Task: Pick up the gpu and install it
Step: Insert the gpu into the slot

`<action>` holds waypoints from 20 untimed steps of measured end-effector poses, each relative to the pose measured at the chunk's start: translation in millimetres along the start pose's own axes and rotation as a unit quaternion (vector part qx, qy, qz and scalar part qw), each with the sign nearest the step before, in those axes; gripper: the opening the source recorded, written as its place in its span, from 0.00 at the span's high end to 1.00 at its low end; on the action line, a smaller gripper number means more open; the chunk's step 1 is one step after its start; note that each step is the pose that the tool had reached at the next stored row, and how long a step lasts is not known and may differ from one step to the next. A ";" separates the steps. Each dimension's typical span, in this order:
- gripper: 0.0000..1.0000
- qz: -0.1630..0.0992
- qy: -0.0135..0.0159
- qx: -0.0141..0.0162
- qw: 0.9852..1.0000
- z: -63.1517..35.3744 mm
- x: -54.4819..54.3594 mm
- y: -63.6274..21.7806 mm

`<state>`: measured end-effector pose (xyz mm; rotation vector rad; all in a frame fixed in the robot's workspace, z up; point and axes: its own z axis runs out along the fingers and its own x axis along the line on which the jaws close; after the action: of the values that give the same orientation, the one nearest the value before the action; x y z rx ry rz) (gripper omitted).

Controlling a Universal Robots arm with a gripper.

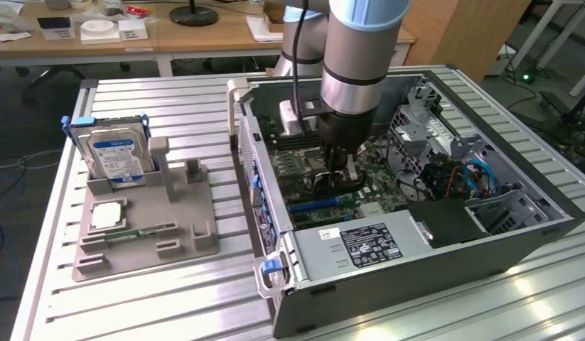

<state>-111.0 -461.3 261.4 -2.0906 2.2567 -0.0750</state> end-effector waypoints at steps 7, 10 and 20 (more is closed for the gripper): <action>0.73 0.000 0.000 0.000 1.000 8.3 0.2 1.8; 0.73 0.000 0.000 0.000 1.000 8.6 0.2 2.9; 0.73 0.000 0.000 0.000 1.000 14.3 0.6 6.1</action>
<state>-115.9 -461.3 246.6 -2.0906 2.2565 -0.0746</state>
